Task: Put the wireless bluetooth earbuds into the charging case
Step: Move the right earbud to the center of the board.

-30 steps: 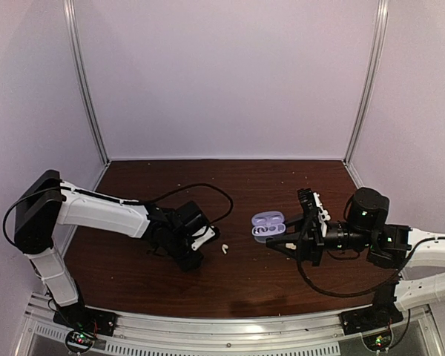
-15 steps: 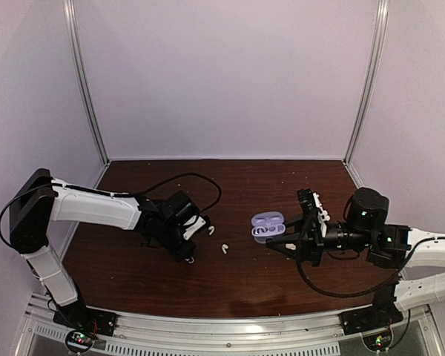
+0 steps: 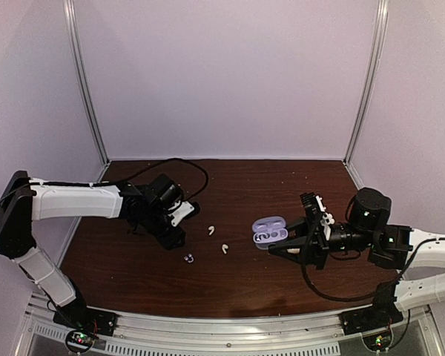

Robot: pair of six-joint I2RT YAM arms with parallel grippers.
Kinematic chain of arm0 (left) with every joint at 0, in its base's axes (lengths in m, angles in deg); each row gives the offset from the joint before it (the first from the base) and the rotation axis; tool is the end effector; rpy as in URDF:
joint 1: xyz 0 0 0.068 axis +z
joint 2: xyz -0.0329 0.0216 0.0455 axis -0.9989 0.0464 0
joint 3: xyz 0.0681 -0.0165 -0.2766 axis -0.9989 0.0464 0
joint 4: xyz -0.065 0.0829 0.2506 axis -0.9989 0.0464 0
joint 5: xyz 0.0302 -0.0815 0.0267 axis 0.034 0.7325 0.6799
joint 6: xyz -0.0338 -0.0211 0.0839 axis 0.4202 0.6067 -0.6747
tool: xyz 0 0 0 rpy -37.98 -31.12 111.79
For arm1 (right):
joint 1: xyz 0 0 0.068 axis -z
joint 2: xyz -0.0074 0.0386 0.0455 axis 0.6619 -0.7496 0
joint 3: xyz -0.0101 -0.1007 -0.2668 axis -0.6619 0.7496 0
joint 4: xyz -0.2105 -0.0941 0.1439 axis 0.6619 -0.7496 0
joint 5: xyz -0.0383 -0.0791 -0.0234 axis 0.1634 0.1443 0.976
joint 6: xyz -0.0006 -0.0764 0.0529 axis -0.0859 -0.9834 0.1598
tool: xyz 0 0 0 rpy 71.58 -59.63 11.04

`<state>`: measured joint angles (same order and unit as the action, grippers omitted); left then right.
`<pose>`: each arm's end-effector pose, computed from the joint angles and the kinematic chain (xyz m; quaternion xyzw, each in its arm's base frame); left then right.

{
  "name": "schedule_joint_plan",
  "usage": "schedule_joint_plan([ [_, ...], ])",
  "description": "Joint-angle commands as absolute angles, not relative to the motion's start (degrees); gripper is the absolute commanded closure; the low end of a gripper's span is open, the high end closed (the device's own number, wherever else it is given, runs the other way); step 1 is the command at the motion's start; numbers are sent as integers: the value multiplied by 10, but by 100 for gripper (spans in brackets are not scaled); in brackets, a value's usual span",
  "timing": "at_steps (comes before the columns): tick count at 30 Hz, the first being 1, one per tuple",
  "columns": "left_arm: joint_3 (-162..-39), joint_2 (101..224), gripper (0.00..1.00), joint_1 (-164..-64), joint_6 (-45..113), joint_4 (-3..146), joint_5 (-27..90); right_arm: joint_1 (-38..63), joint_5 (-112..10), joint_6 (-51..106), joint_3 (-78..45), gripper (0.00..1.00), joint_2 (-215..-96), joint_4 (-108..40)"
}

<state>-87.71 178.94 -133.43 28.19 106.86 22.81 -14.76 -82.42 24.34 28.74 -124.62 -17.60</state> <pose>0.2382 -0.2470 0.1621 0.3381 0.9164 -0.0914 0.1938 0.0905 0.2307 0.2876 -0.5102 0.5134 0.5362 0.4343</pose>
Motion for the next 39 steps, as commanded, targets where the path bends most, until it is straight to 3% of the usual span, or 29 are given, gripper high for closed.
schedule_joint_plan([
  [1, -881, 1766, 60, -1335, 243, 1078, 307, -164, -838, 204, 268, 100, -1233, -184],
  [12, -917, 1796, 56, -1335, 142, 1106, 256, -181, -828, 161, 217, 100, -1276, -245],
  [23, -922, 1875, 64, -1335, 154, 1096, 184, -180, -814, 182, 232, 100, -1252, -240],
  [39, -931, 1916, 64, -1360, 162, 1093, 285, -181, -807, 193, 238, 100, -1243, -238],
])
